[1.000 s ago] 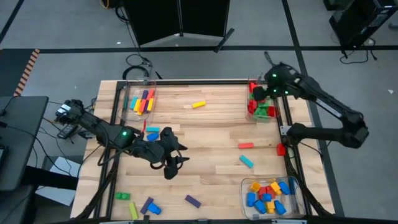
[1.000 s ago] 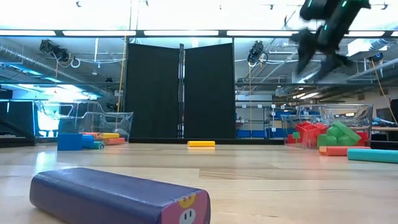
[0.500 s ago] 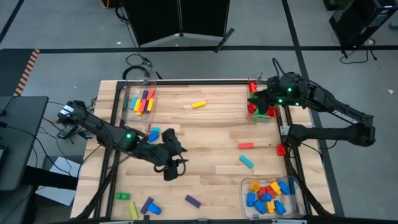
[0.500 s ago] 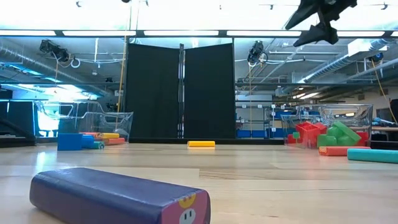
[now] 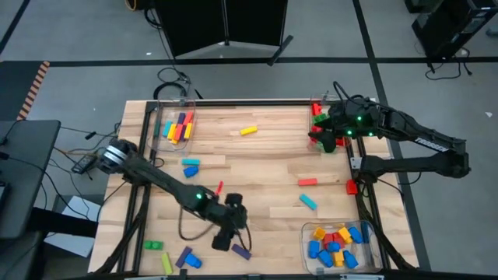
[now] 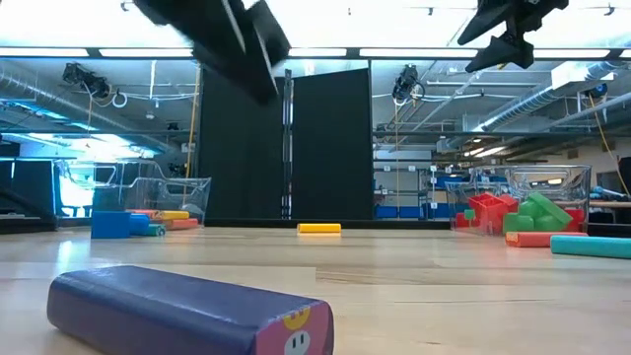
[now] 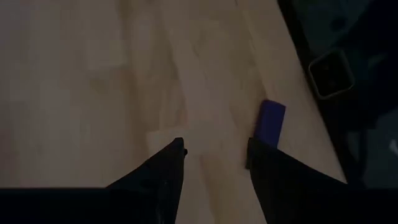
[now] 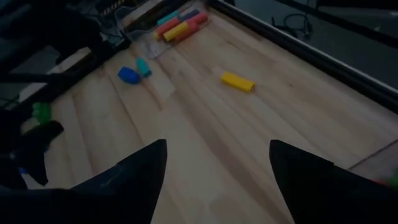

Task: Sort blocks by size
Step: Put the purple block into the top left transparent bin

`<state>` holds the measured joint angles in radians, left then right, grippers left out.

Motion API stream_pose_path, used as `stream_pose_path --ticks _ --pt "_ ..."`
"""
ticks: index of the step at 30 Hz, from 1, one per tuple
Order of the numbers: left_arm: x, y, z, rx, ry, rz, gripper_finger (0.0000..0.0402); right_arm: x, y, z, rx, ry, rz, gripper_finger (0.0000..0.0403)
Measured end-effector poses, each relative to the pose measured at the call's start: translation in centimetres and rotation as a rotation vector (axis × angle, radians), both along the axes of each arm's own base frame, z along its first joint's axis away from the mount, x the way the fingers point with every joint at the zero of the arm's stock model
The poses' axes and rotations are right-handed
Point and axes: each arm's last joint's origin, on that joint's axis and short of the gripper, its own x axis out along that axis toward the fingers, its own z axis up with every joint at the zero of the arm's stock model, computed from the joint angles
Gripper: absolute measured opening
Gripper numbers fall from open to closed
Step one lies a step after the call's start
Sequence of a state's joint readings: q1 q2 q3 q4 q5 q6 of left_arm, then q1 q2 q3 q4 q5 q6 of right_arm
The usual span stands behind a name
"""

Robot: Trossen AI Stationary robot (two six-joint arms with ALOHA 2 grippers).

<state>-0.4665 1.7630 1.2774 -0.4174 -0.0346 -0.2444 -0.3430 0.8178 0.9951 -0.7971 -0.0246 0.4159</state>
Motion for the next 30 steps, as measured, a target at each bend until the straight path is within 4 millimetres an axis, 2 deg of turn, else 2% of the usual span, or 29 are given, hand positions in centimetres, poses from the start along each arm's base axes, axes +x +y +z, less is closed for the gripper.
stream_pose_path --ticks 7,10,14,18,23,26,30 --pt "3.7 -3.6 -3.6 0.118 0.084 -0.136 0.0182 -0.2 0.1 -0.2 -0.005 0.035 0.012 0.0292" --pt "4.9 -5.2 -4.3 0.160 0.135 -0.178 0.0182 -0.2 0.1 -0.2 -0.010 0.036 0.016 0.0294" --pt "5.8 -6.4 -5.1 0.148 0.186 -0.141 0.0182 -0.2 0.1 -0.2 -0.010 0.037 0.016 0.0293" --pt "5.8 -7.1 -5.0 0.101 0.174 -0.112 0.0182 -0.2 0.1 -0.3 -0.010 0.038 0.016 0.0290" --pt "4.9 -8.5 -5.1 0.100 0.186 -0.151 0.0182 -0.2 0.0 -0.3 -0.023 0.045 0.014 0.0290" --pt "4.0 -9.4 -5.4 0.120 0.198 -0.175 0.0182 -0.2 0.0 -0.3 -0.025 0.047 0.010 0.0290" --pt "3.5 -9.9 -6.4 0.186 0.190 -0.098 0.0182 -0.2 0.0 -0.3 -0.031 0.049 0.014 0.0287"
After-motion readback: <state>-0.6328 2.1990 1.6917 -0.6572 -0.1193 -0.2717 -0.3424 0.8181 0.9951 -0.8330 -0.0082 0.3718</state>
